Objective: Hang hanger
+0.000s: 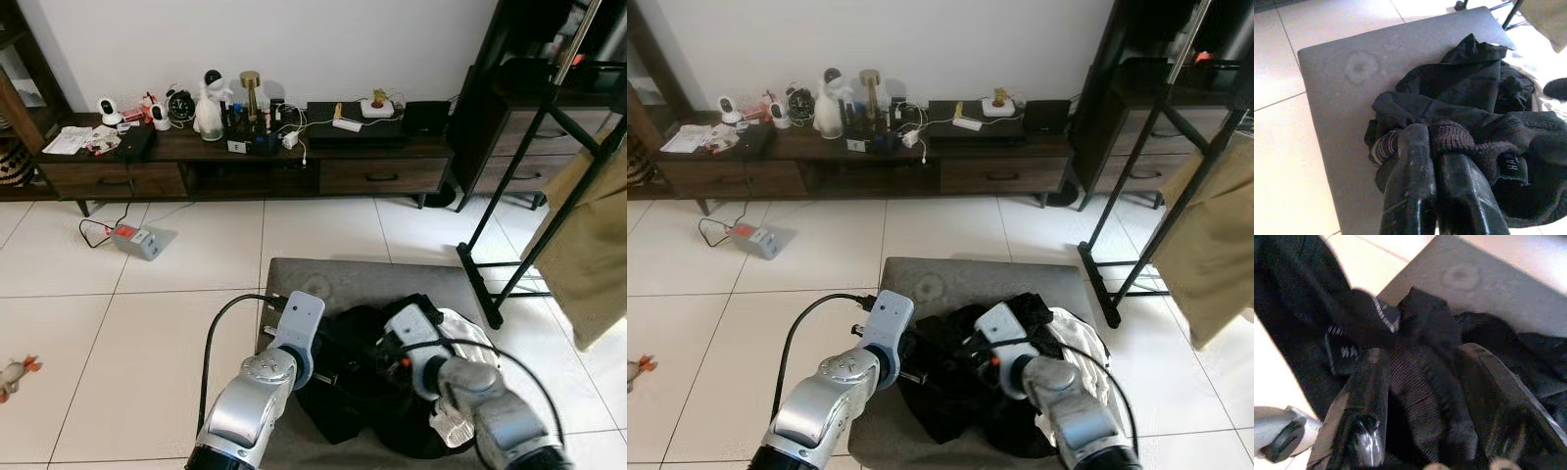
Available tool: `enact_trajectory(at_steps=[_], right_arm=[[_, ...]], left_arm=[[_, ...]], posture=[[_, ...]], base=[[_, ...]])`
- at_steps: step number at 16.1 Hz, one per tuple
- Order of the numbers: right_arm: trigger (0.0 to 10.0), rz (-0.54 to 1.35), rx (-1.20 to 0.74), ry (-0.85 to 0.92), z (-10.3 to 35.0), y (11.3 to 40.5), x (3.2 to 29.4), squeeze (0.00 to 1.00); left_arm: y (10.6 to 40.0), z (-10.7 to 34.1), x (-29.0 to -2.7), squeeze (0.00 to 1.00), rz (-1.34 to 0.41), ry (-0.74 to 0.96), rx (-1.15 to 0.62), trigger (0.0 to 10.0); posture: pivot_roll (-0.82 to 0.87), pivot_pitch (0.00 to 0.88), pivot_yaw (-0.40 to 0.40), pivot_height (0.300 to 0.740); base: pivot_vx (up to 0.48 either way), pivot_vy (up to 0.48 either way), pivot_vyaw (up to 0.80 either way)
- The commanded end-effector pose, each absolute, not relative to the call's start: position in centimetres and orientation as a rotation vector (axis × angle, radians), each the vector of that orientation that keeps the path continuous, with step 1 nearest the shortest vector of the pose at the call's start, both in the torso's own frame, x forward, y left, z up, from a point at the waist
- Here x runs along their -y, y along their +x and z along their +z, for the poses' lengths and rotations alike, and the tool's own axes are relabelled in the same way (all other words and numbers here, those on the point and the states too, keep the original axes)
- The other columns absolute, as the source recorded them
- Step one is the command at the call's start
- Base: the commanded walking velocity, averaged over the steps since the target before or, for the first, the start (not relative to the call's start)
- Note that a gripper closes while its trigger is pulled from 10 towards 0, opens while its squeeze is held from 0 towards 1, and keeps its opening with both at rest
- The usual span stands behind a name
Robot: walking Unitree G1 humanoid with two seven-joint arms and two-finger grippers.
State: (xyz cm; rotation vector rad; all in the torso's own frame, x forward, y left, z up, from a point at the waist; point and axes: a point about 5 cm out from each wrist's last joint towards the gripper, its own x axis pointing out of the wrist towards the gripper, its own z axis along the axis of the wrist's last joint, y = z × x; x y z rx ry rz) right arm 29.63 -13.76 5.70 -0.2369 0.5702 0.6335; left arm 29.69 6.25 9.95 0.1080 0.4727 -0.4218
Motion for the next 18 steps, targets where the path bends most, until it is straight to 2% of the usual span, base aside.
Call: enact_trajectory(at_steps=[1,3,8,11,15,17,18], right_arm=[[10.0,0.657,-0.586,-0.247,5.5,29.3,13.8,0.00],[10.0,0.693,-0.606,-0.290,5.2,28.9,13.8,0.00],[10.0,0.640,-0.630,-0.405,3.9,28.8,14.4,0.00],[10.0,0.555,-0.595,-0.380,3.3,29.5,14.1,0.00],[10.0,0.593,-0.597,-0.385,3.2,29.5,13.5,0.00],[10.0,0.581,-0.590,-0.423,3.1,29.5,13.7,0.00],[10.0,0.531,-0.582,-0.501,2.7,29.7,14.2,0.00]], left_arm=[[29.6,10.6,-5.8,0.00,-0.441,0.117,-0.448,0.0],[29.7,10.6,-5.8,0.00,-0.442,0.118,-0.449,0.0],[29.7,10.7,-5.6,0.00,-0.453,0.121,-0.447,0.0],[29.7,10.8,-5.4,0.00,-0.463,0.122,-0.445,0.0],[29.7,10.8,-5.4,0.00,-0.467,0.125,-0.451,0.0],[29.7,10.8,-5.3,0.00,-0.470,0.124,-0.452,0.0],[29.7,10.8,-5.1,0.00,-0.474,0.122,-0.452,0.0]], posture=[[0.06,0.141,-0.050,0.740],[0.05,0.138,-0.048,0.740],[0.06,0.129,-0.041,0.740],[0.06,0.131,-0.035,0.740],[0.06,0.136,-0.034,0.740],[0.06,0.137,-0.033,0.740],[0.05,0.141,-0.032,0.740]], base=[[0.000,0.000,0.00],[0.000,0.000,0.00],[0.000,0.000,0.00],[0.000,0.000,0.00],[0.000,0.000,0.00],[0.000,0.000,0.00],[0.000,0.000,0.00]])
